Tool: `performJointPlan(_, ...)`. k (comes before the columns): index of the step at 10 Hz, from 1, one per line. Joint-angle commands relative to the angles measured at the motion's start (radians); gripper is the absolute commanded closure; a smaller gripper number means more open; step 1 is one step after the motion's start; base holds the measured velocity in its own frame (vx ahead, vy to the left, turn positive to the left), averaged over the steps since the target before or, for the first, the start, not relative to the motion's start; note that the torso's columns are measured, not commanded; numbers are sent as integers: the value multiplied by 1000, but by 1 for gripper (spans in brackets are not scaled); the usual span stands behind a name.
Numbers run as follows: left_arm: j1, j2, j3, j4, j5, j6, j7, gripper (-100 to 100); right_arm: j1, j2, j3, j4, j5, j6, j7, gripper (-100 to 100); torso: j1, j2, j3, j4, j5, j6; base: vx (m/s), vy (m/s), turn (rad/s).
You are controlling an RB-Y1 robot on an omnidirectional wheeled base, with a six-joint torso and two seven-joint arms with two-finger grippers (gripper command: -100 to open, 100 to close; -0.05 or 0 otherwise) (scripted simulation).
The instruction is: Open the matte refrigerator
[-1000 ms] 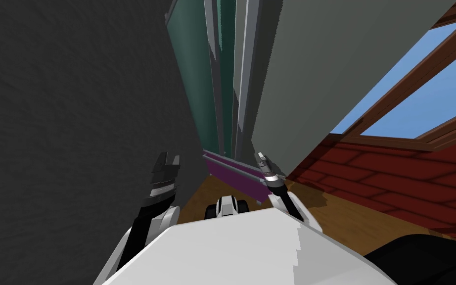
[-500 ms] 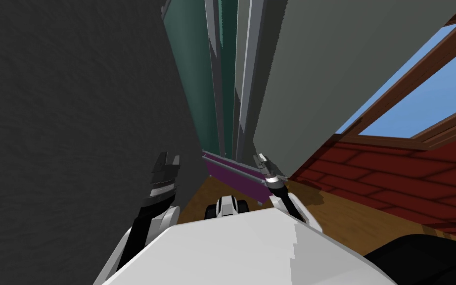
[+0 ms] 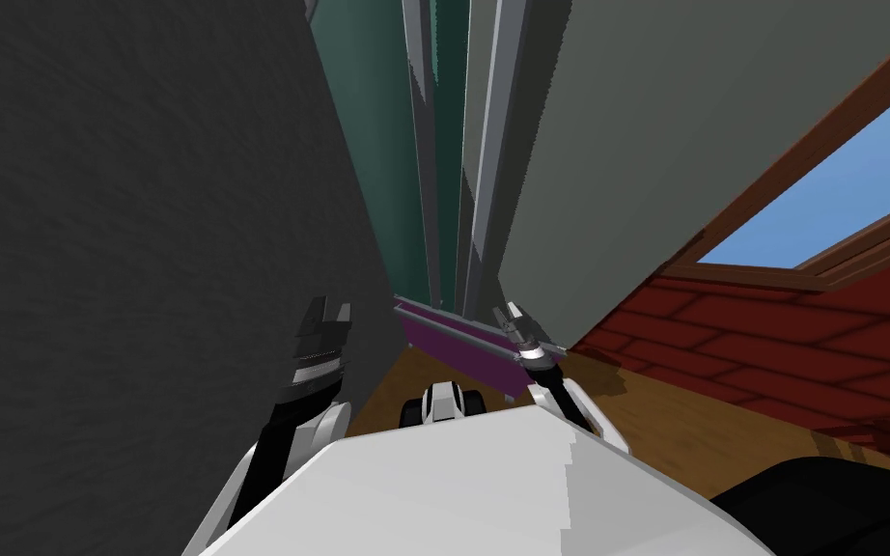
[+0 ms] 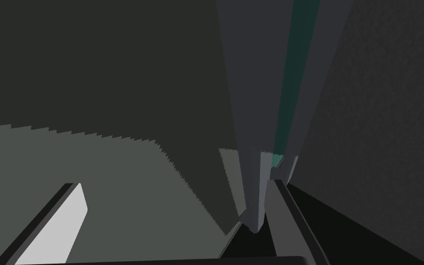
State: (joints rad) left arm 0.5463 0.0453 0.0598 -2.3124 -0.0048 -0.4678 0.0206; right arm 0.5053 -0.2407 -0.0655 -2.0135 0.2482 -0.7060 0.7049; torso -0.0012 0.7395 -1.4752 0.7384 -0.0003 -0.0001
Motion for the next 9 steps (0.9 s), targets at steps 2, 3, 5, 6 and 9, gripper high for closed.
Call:
performJointPlan(2, 0, 0, 0, 0, 0, 0, 0, 0, 0, -4, -17, 63, 22, -51, 104, -100, 1, -1, -1, 0, 0, 0, 47, 40, -53)
performJointPlan(3, 0, 0, 0, 0, 0, 0, 0, 0, 0, -4, -17, 63, 22, -51, 132, -100, 2, -3, -2, -1, 0, 0, 51, 50, -37)
performJointPlan(5, 0, 0, 0, 0, 0, 0, 0, 0, 0, -5, -25, 94, 32, -77, 182, -100, 0, 0, 0, 0, 0, 0, 25, 26, -28)
performJointPlan(6, 0, 0, 0, 0, 0, 0, 0, 0, 0, -5, -25, 94, 32, -77, 209, -100, 1, -1, 0, 0, 0, 0, 37, 30, -43)
performJointPlan(9, 0, 0, 0, 0, 0, 0, 0, 0, 0, -5, -34, 126, 43, -102, 282, -100, 2, -2, -1, -1, 1, 0, 44, 40, -32)
